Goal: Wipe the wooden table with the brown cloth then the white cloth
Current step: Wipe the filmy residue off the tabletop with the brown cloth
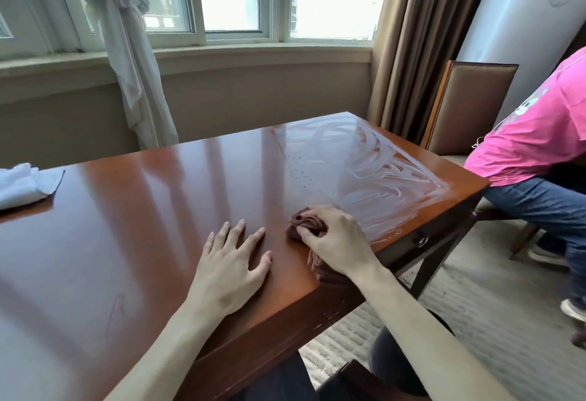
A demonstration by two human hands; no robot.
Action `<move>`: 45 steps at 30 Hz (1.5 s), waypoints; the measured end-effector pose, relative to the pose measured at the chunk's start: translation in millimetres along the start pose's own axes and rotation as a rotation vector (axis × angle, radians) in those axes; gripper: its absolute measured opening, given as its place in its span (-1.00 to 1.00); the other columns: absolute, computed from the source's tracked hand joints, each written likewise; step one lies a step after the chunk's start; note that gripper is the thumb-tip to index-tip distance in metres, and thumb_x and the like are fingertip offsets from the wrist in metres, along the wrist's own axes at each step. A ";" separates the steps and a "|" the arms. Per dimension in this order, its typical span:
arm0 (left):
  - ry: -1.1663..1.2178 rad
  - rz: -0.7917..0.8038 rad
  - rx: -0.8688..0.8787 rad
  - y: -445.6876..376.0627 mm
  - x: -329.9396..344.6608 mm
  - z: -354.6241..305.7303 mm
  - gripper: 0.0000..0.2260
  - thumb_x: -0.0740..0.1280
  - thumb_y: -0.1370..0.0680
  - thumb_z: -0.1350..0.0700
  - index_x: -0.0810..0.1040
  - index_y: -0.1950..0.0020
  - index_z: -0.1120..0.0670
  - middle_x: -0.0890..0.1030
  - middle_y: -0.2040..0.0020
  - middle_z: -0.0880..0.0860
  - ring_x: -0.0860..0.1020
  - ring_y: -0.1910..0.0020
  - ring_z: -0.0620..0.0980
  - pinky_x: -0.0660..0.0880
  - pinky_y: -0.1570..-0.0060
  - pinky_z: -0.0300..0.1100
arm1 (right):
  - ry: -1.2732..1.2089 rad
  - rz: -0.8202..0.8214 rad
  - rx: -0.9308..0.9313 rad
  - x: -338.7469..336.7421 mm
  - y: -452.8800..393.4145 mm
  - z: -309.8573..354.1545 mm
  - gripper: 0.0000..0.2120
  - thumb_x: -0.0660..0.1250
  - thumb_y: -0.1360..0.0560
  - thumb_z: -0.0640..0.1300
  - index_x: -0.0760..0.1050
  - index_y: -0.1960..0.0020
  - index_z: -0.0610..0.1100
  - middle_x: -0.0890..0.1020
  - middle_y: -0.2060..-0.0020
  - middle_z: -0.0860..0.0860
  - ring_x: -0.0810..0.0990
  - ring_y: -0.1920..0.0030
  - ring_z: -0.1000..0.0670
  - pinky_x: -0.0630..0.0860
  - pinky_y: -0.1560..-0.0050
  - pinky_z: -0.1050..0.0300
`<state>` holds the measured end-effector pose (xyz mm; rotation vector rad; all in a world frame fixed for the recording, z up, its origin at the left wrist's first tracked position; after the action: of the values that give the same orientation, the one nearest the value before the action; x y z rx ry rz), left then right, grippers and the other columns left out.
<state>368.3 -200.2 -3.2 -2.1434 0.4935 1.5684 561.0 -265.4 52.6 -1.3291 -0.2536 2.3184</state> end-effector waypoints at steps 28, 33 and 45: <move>-0.026 0.004 0.003 -86.4 -31.3 4.5 -0.50 0.14 -0.62 -0.19 0.28 -0.56 -0.17 0.28 -0.55 0.10 0.19 -0.55 0.11 0.08 -0.54 0.04 | 0.152 0.048 -0.033 67.5 -106.5 -7.5 -0.69 0.35 -0.53 0.11 0.60 -0.27 0.19 0.60 -0.29 0.17 0.52 -0.31 -0.03 0.50 -0.23 0.00; 0.004 0.016 -0.089 -158.7 -12.1 41.2 -0.51 0.14 -0.62 -0.18 0.31 -0.56 -0.13 0.27 -0.56 0.14 0.14 -0.58 0.14 0.08 -0.54 0.11 | 0.121 0.052 -0.017 83.1 -177.3 -32.7 -0.73 0.32 -0.56 0.03 0.62 -0.24 0.17 0.62 -0.23 0.14 0.57 -0.22 -0.11 0.54 -0.11 -0.03; -0.069 -0.050 -0.246 -267.1 15.1 111.1 -0.30 -0.18 -0.46 -0.46 0.03 -0.59 -0.32 0.02 -0.64 -0.06 -0.08 -0.62 0.02 -0.14 -0.57 0.03 | 0.137 0.033 0.031 169.5 -444.5 -95.1 -0.77 0.30 -0.55 0.01 0.66 -0.14 0.14 0.65 -0.10 0.01 0.59 -0.14 -0.17 0.51 -0.04 -0.01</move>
<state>423.7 84.1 -10.5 -2.2499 0.2316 1.7457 698.9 199.5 38.9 -1.4790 -0.1527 2.2368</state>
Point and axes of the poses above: each hand's wrist, its own y-axis away from the middle knuckle, its own x-axis out of the palm, z = x × y, the point moved 10 cm from there along -y, towards the middle knuckle
